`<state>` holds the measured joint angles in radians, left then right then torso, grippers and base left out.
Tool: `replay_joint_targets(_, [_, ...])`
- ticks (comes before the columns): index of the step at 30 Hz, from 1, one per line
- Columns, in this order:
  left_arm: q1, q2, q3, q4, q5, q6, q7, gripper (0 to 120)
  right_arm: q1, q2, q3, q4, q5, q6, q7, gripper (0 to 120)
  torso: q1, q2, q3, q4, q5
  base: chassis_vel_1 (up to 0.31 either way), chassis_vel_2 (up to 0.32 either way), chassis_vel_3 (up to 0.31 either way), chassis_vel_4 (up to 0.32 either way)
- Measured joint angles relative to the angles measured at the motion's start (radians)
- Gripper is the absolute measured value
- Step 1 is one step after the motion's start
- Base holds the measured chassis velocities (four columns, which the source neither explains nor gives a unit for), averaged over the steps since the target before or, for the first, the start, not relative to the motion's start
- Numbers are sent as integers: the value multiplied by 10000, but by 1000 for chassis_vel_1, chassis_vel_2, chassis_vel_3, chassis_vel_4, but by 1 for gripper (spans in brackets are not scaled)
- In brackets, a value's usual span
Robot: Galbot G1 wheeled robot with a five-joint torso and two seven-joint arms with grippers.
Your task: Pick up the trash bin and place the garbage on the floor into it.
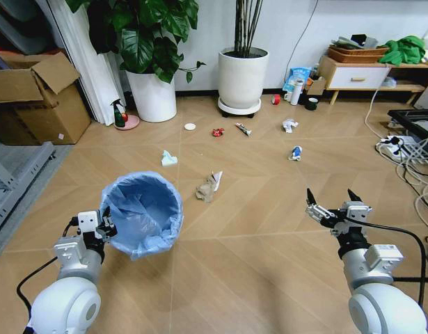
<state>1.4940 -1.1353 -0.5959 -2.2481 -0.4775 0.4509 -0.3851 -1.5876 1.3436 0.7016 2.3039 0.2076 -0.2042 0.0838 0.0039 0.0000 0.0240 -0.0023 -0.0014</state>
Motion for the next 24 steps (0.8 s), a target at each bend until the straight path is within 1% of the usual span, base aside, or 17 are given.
replay_joint_targets(2, [-3,13,3,10,36,-13,35,0,2,5,-7,-1,-3,0,-4,100,0,0,0,1,11,-84,268,76,-270])
replay_joint_targets(3, [-5,14,4,30,71,-33,70,0,5,6,-10,-2,-7,2,-11,100,0,0,0,1,3,-79,265,79,-277])
replay_joint_targets(7, [-5,4,14,77,139,-86,107,0,1,16,-15,-14,-11,16,-56,100,1,0,1,2,7,-75,259,79,-264])
replay_joint_targets(10, [-6,-1,27,87,152,-97,120,0,-3,20,-15,-17,-12,24,-77,100,0,1,-1,1,3,-74,250,65,-238])
replay_joint_targets(13, [-10,-2,31,105,159,-101,125,0,-1,22,-15,-22,-14,25,-86,100,0,0,1,0,10,-53,246,63,-254])
replay_joint_targets(16, [-16,-1,31,109,164,-108,130,0,5,23,-17,-22,-21,28,-96,100,0,0,0,0,0,-54,244,72,-252])
replay_joint_targets(17, [-15,-2,30,109,165,-108,132,0,6,27,-23,-29,-36,31,-104,100,0,0,0,1,10,-70,261,63,-240])
replay_joint_targets(24, [-5,-8,44,109,183,-115,136,0,-3,46,-34,-40,-74,50,-113,100,0,0,1,1,5,-58,255,69,-248])
